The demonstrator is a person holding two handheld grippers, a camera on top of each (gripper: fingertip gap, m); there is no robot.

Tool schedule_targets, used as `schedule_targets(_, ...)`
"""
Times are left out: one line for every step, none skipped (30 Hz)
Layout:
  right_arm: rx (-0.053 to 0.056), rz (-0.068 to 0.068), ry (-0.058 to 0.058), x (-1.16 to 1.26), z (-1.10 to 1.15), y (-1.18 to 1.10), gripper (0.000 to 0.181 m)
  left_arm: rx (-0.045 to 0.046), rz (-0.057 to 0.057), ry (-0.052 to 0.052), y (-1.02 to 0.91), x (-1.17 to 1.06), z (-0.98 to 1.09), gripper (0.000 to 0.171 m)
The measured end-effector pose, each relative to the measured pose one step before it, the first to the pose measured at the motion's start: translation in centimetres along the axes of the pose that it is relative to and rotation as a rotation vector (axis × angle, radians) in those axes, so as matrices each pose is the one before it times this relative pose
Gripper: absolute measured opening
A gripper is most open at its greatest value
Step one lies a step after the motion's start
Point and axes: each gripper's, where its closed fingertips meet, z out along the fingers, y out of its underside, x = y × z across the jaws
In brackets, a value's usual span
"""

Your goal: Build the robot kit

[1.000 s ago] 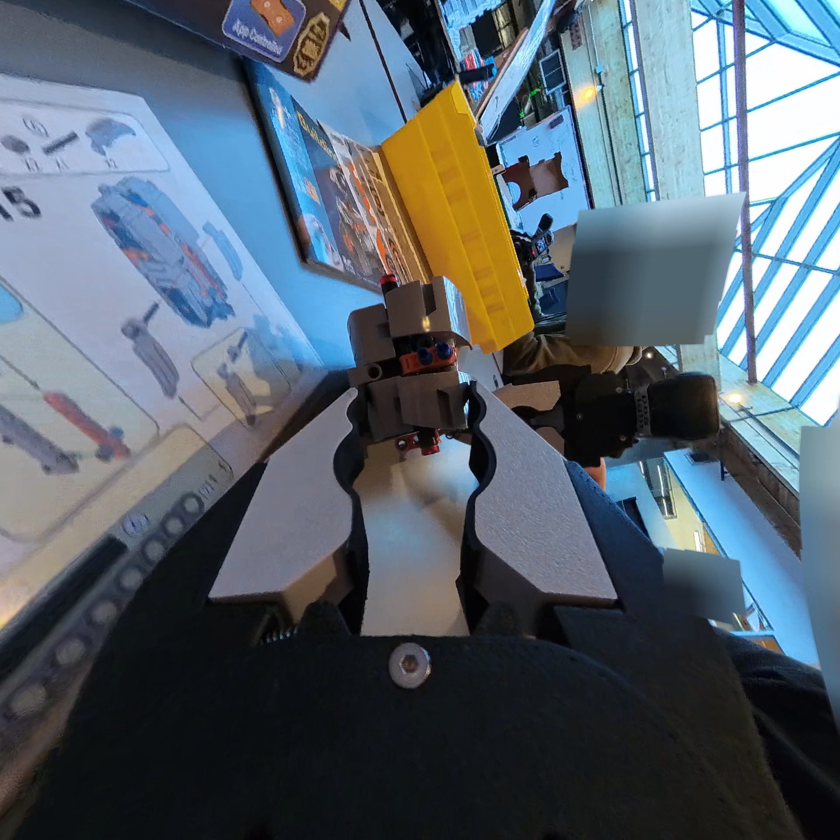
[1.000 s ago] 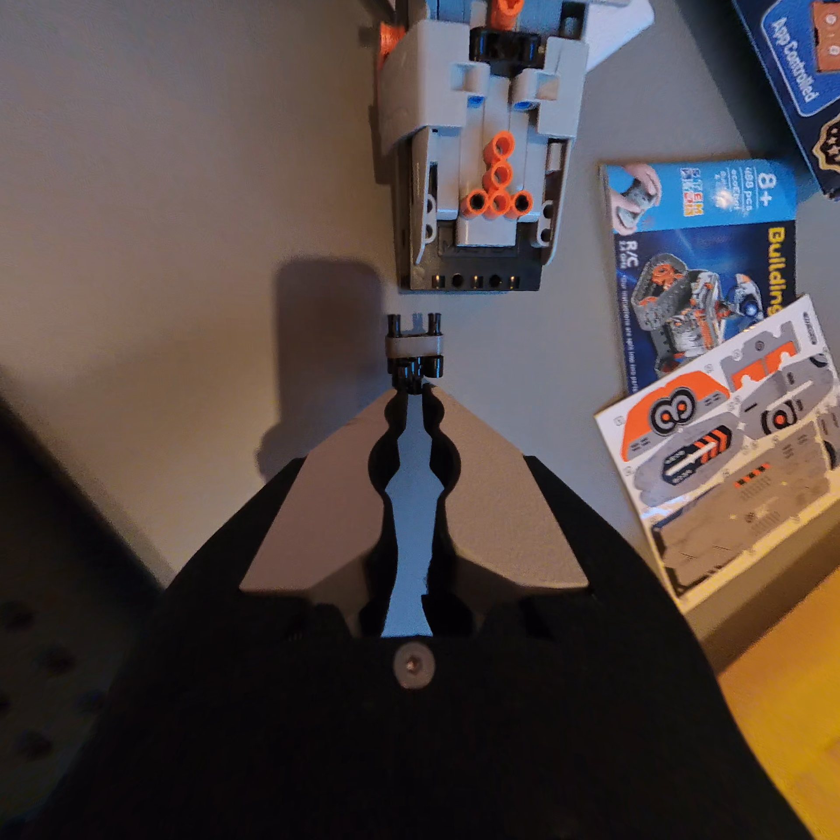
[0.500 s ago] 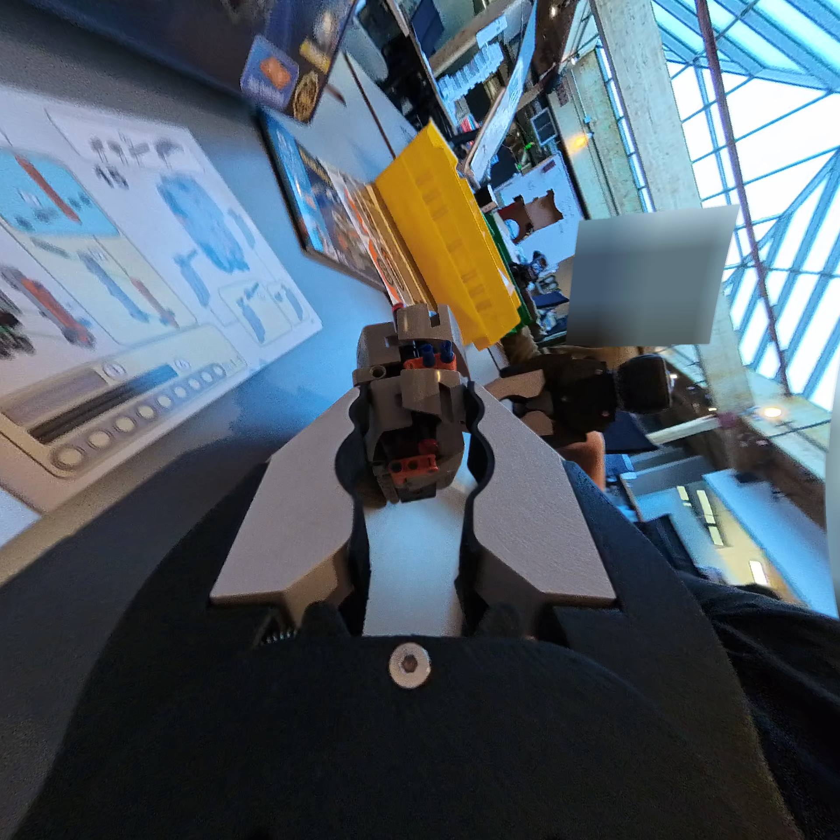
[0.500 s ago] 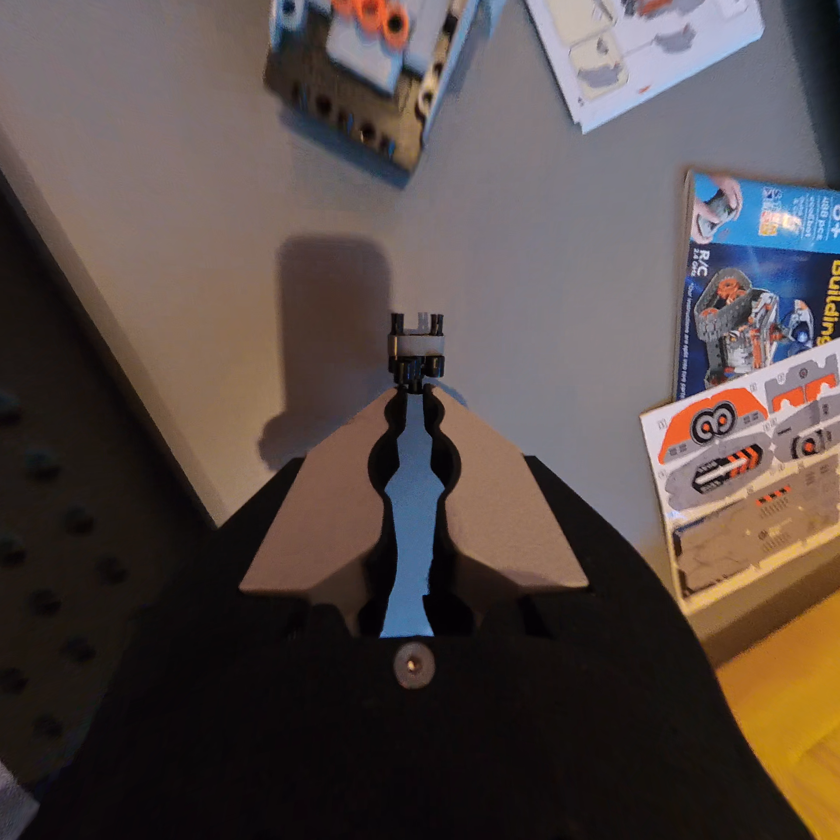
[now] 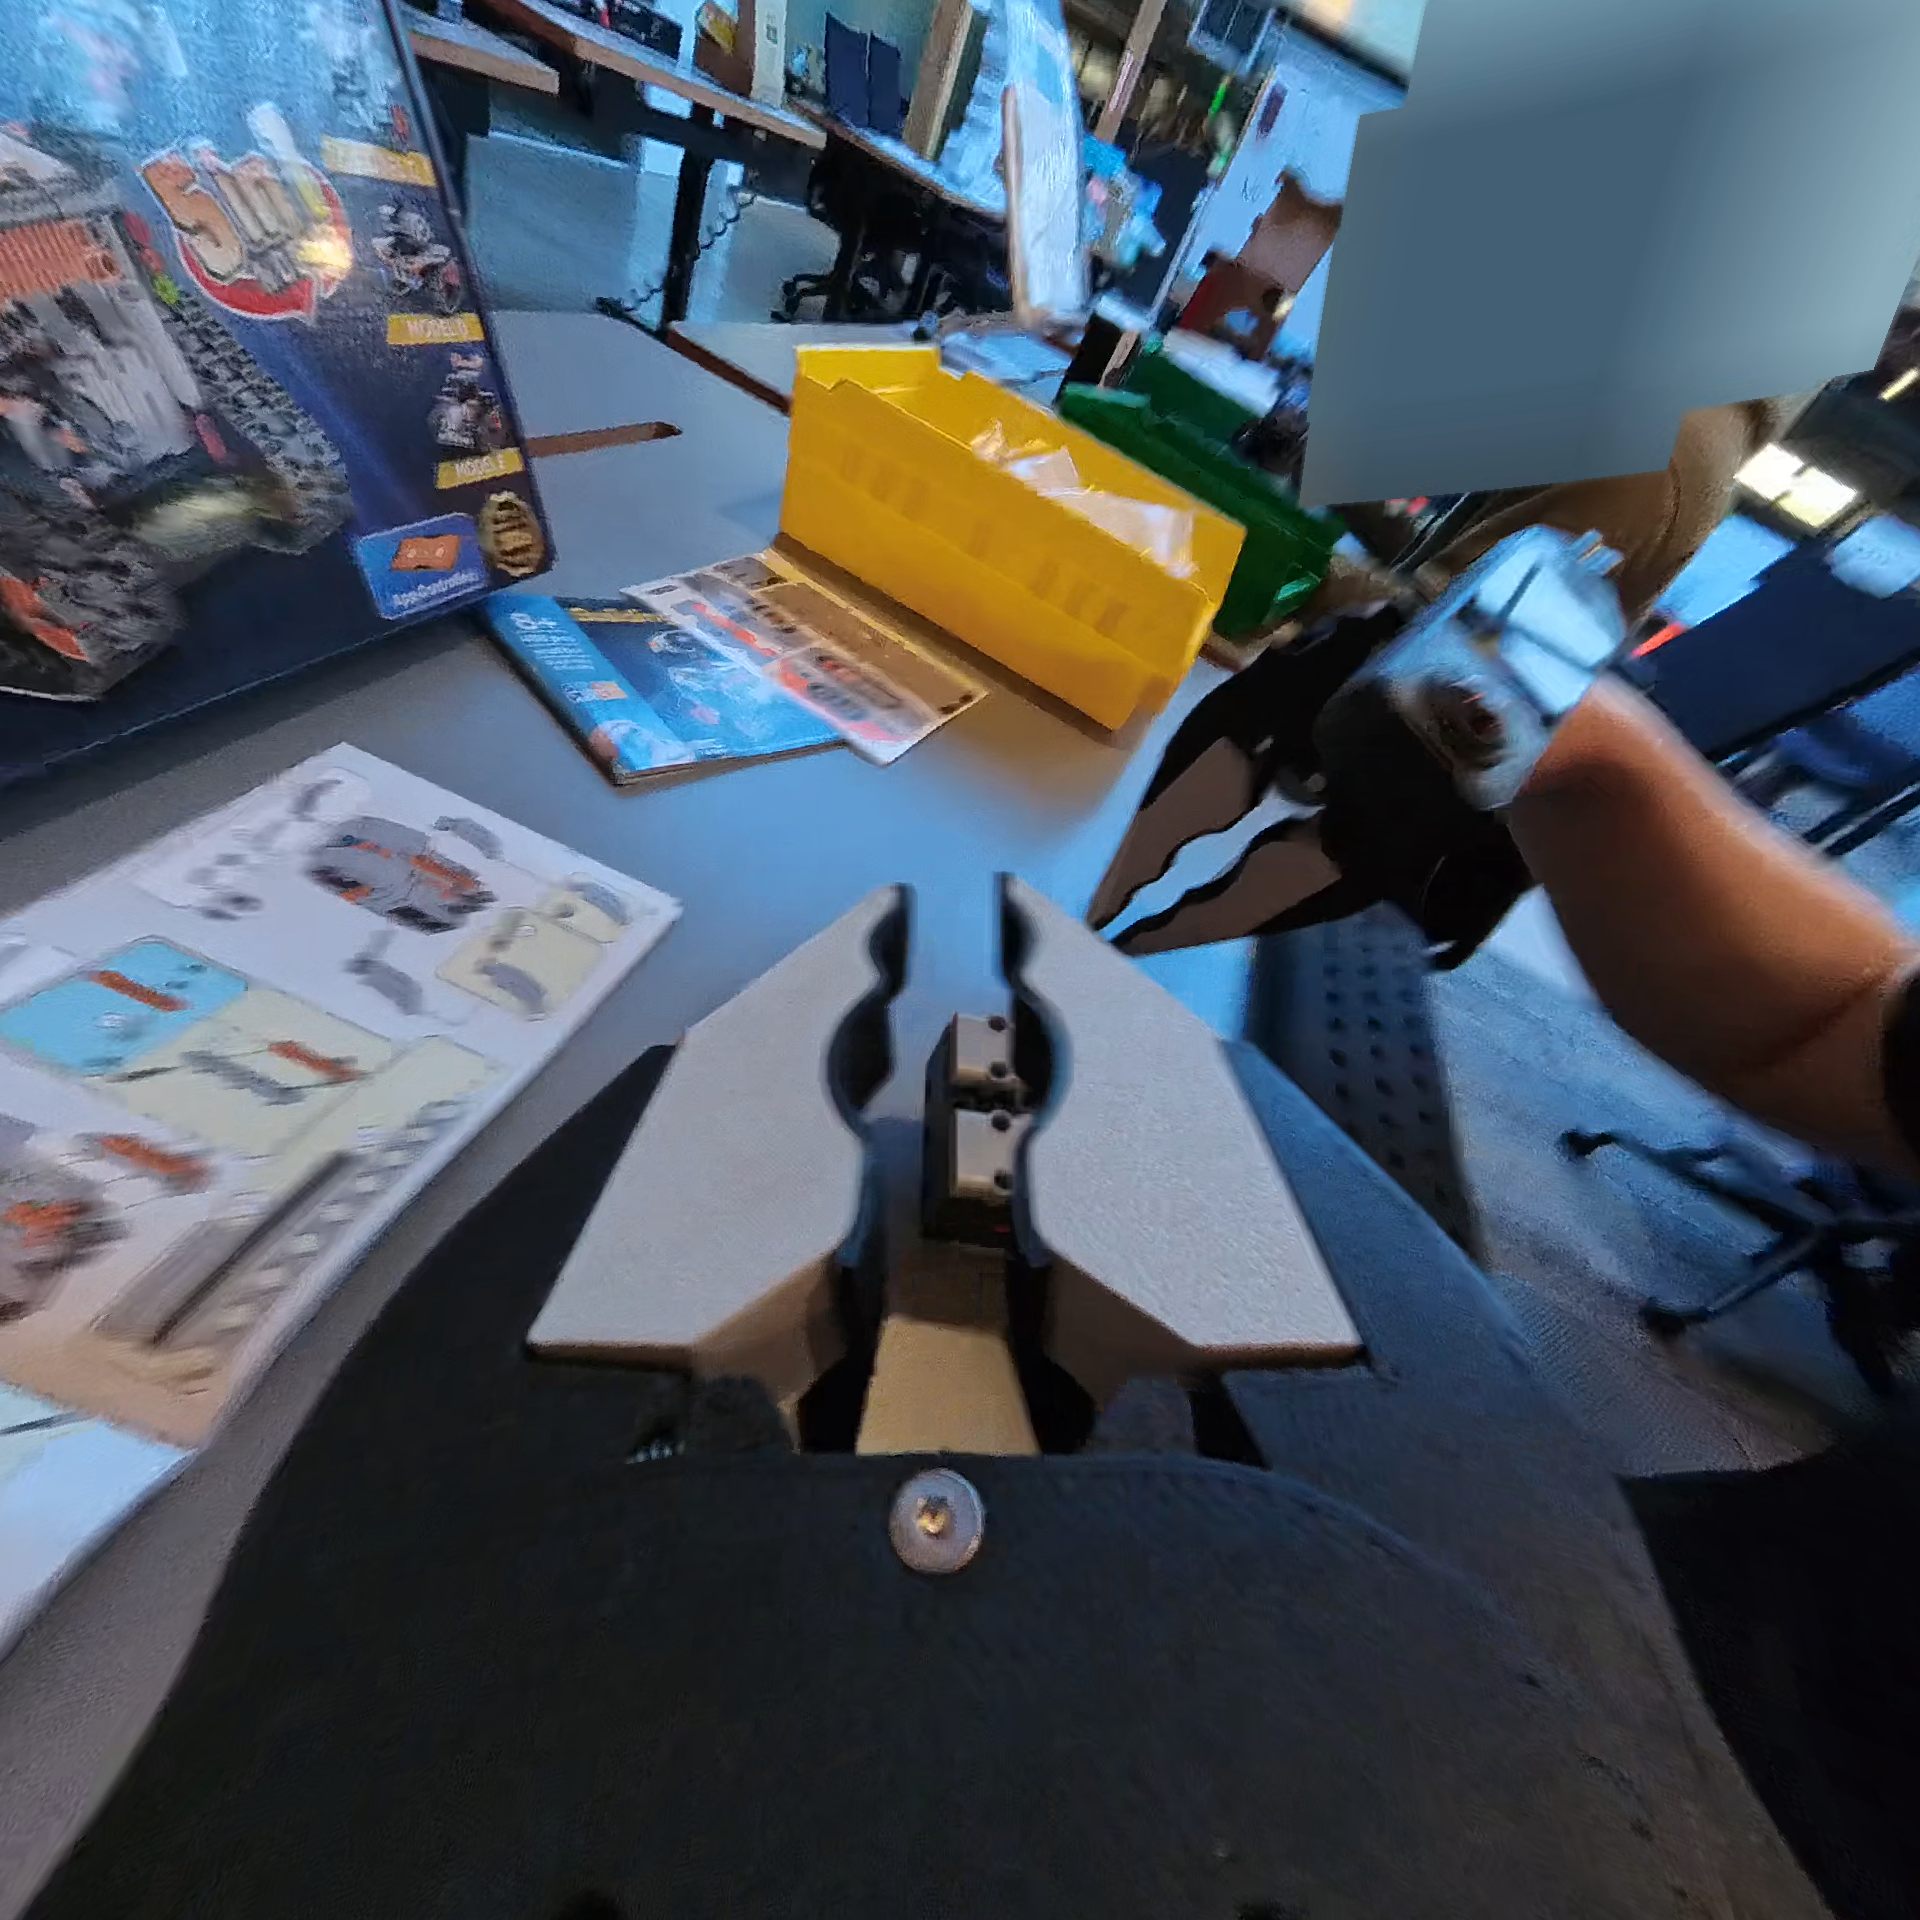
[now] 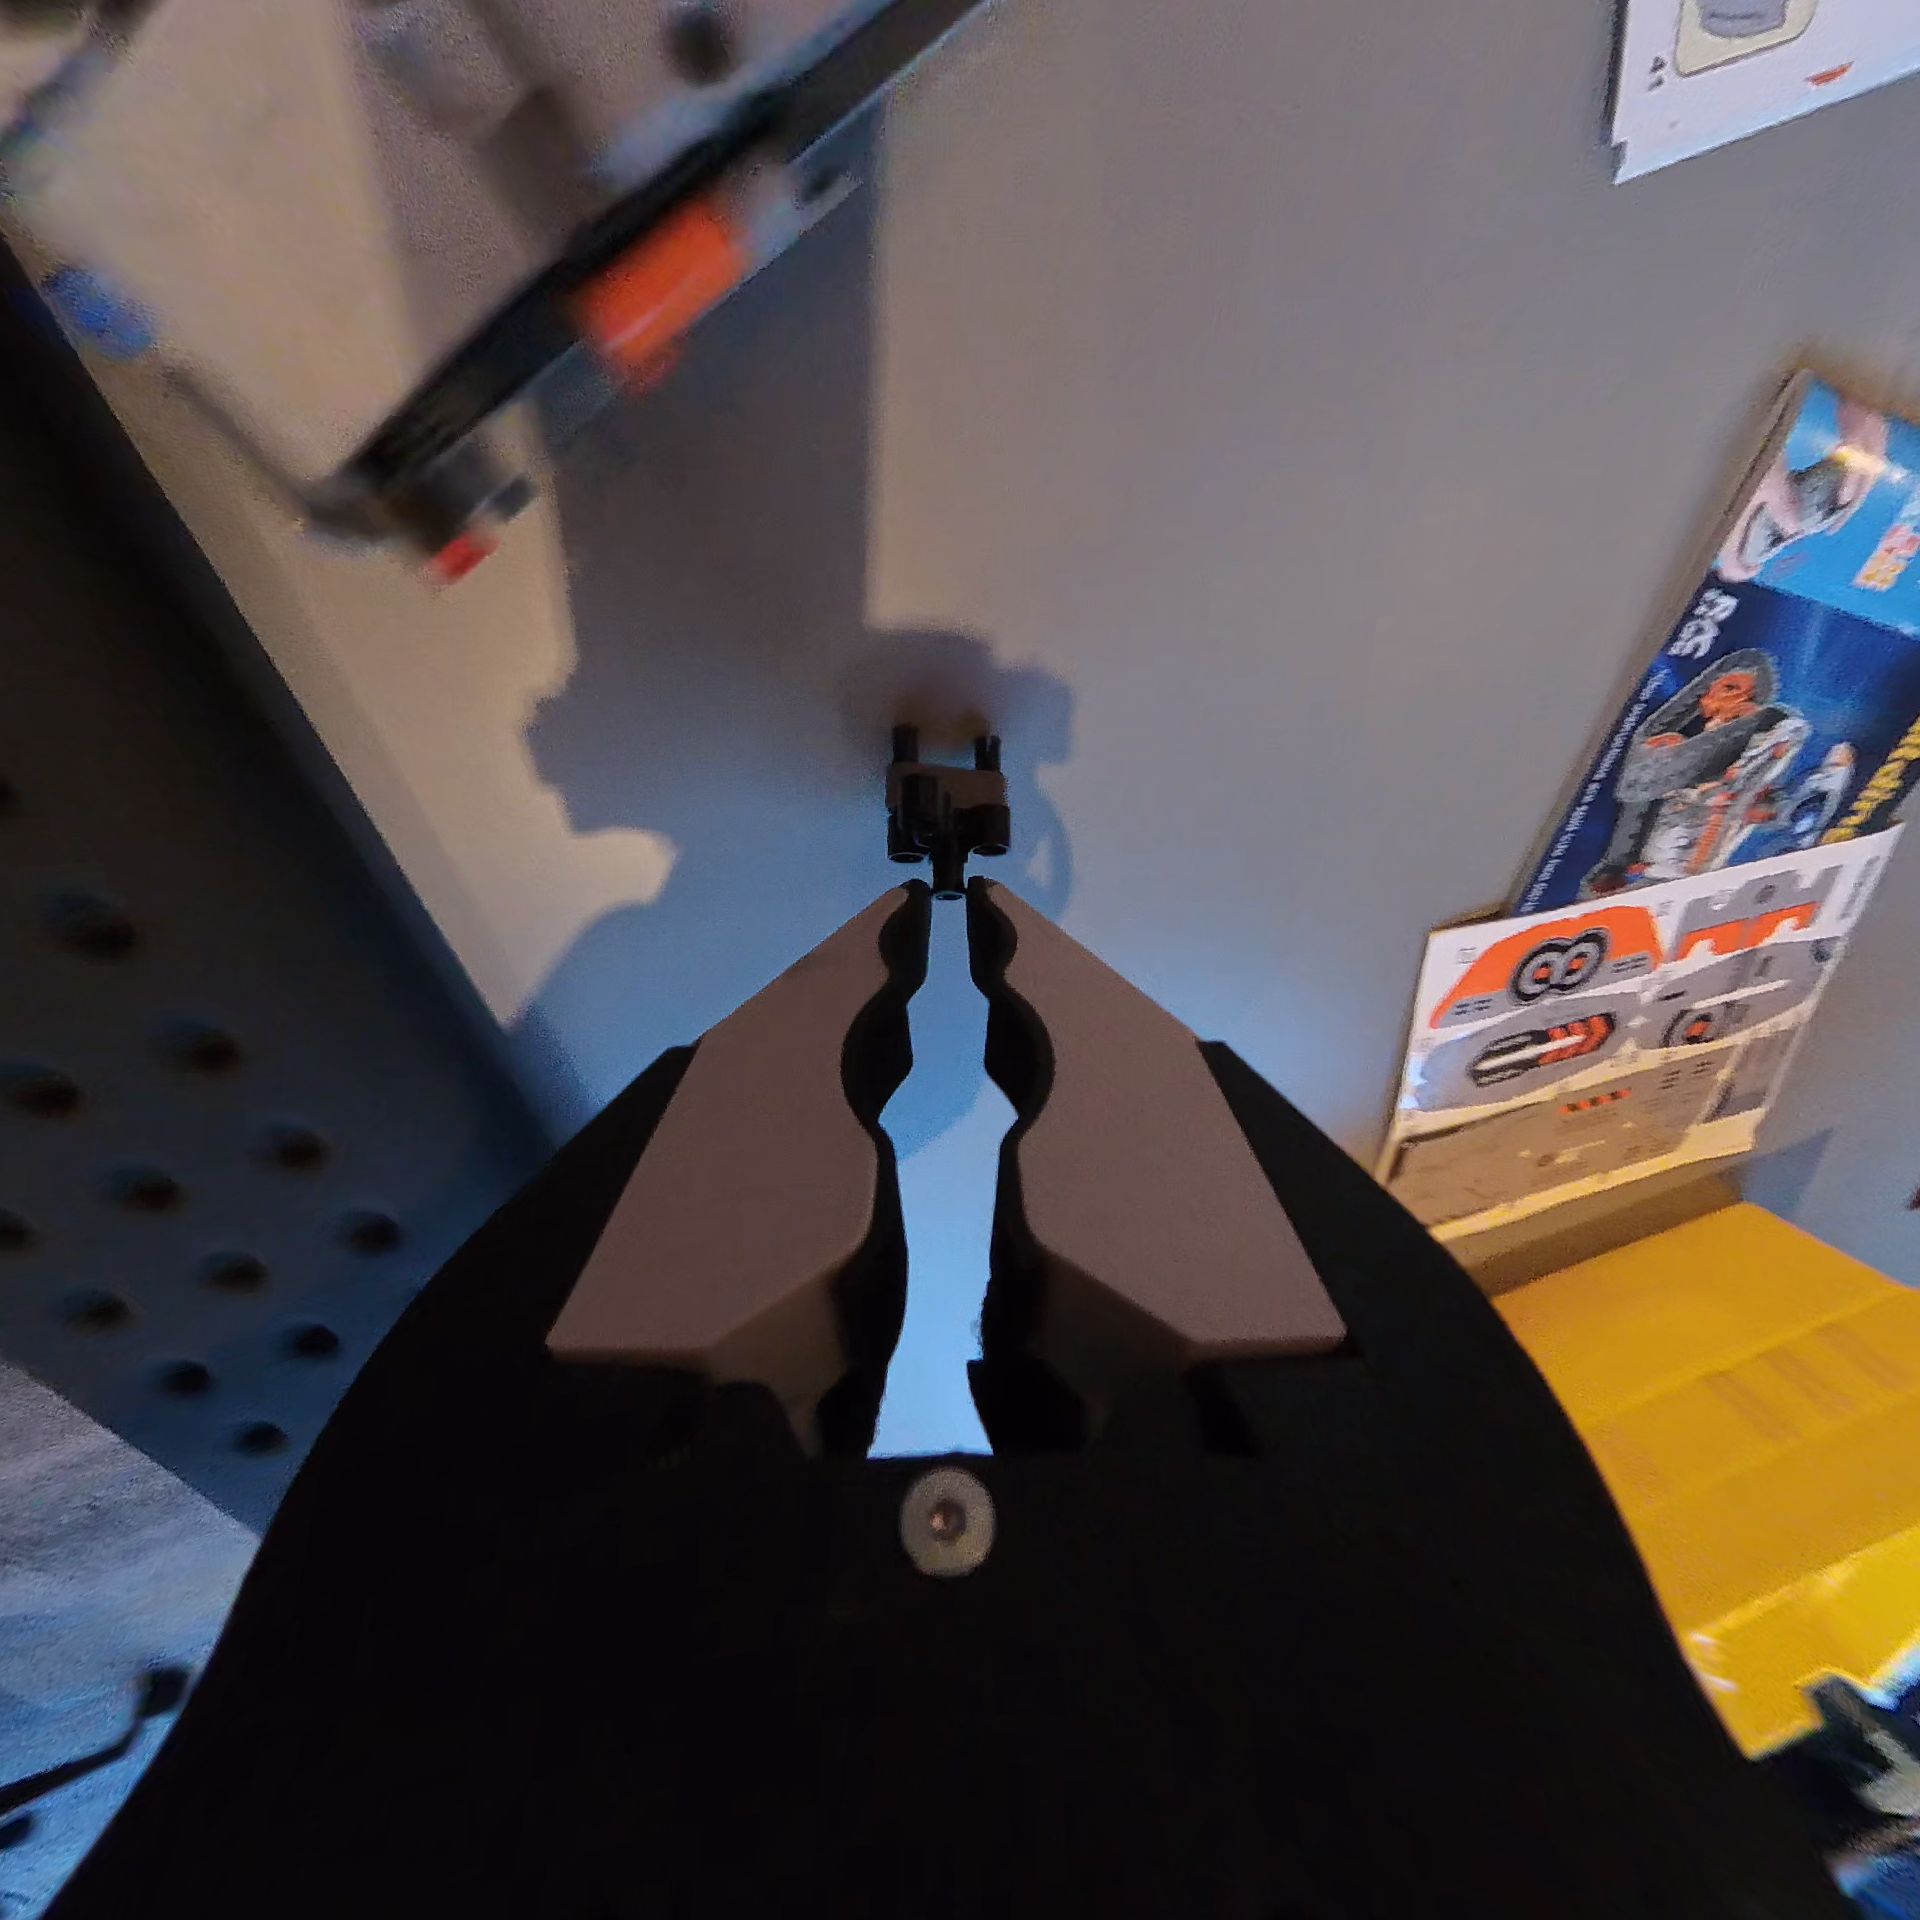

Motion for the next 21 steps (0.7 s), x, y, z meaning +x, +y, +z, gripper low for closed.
schedule_targets(0.0131, 0.0431, -0.0202, -0.515, 0.118, -0.256, 0.005, 0.01762, -0.0452, 0.0757, -0.241, 1.843, 0.103, 0.03)
schedule_targets(0.0246, 0.0453, -0.019, -0.532, 0.091, -0.456, 0.005, -0.00706, -0.0037, 0.1065, 0.442, 2.609, 0.231, 0.028)
schedule_targets(0.026, 0.0338, -0.0013, -0.262, 0.092, -0.445, 0.005, -0.03622, 0.0545, 0.0474, 1.184, 1.687, 0.49, 0.028)
schedule_targets(0.0211, 0.022, 0.0035, -0.156, 0.126, -0.257, 0.005, -0.04701, 0.0867, -0.0211, 1.397, 0.512, 0.562, 0.04)
schedule_targets(0.0196, 0.018, -0.0002, -0.122, 0.135, -0.117, 0.005, -0.04995, 0.1048, -0.0303, 1.373, 0.227, 0.512, 0.052)
schedule_targets(0.0243, 0.0134, -0.0031, -0.087, 0.08, -0.099, 0.005, -0.06761, 0.1027, -0.0342, 1.391, 0.01, 0.367, 0.052)
schedule_targets(0.0369, 0.016, -0.0042, -0.003, -0.035, -0.221, 0.005, -0.07039, 0.0792, -0.045, 1.272, -0.368, 0.239, 0.054)
schedule_targets(0.0391, 0.0269, -0.0005, 0.149, -0.178, -0.196, 0.005, -0.05011, 0.0502, -0.033, 0.968, -0.404, 0.182, 0.057)
schedule_targets(0.0415, 0.0214, 0.0082, 0.268, -0.352, -0.208, 0.005, -0.02665, 0.0141, 0.0022, 0.602, -0.055, 0.12, 0.058)
schedule_targets(0.0496, 0.01, 0.0112, 0.192, -0.566, -0.344, 0.005, 0.0006, -0.0299, 0.0202, 0.071, 0.076, 0.001, 0.057)
schedule_targets(0.0389, 0.0024, 0.0268, 0.346, -0.702, -0.216, 0.004, 0.0309, -0.0655, 0.0225, -0.529, -0.058, -0.149, 0.056)
schedule_targets(0.0253, -0.0025, 0.043, 0.539, -0.794, -0.075, 0.004, 0.05112, -0.0828, 0.0353, -0.962, -0.01, -0.29, 0.055)
schedule_targets(0.0275, -0.016, 0.0442, 0.468, -0.873, -0.169, 0.004, 0.06183, -0.0883, 0.0501, -1.221, 0.147, -0.353, 0.052)
schedule_targets(0.0407, -0.0273, 0.0325, 0.183, -0.911, -0.382, 0.004, 0.06166, -0.0935, 0.0537, -1.253, 0.155, -0.268, 0.047)
schedule_targets(0.0365, -0.0144, 0.0354, 0.267, -0.925, -0.429, 0.004, 0.04715, -0.0935, 0.0543, -1.066, 0.223, -0.054, 0.048)
schedule_targets(0.0415, -0.0113, 0.029, 0.19, -0.924, -0.651, 0.004, 0.02636, -0.0806, 0.0549, -0.715, 0.294, 0.167, 0.047)
schedule_targets(0.0675, -0.021, 0.0166, -0.055, -0.92, -1.134, 0.004, 0.00571, -0.0607, 0.0422, -0.333, 0.226, 0.421, 0.046)
schedule_targets(0.0783, -0.0062, 0.0227, 0.105, -0.838, -1.4, 0.004, -0.01251, -0.0422, 0.025, 0.046, 0.152, 0.588, 0.046)
schedule_targets(0.0758, 0.009, 0.017, 0.127, -0.673, -1.444, 0.004, -0.00962, -0.0298, 0.0288, 0.074, 0.352, 0.686, 0.046)
schedule_targets(0.0824, 0.008, -0.0113, -0.304, -0.511, -1.547, 0.004, 0.00166, -0.0256, 0.0398, -0.081, 0.596, 0.671, 0.045)
schedule_targets(0.0839, 0.0036, -0.0164, -0.402, -0.356, -1.524, 0.004, 0.01224, -0.027, 0.0355, -0.241, 0.529, 0.56, 0.043)
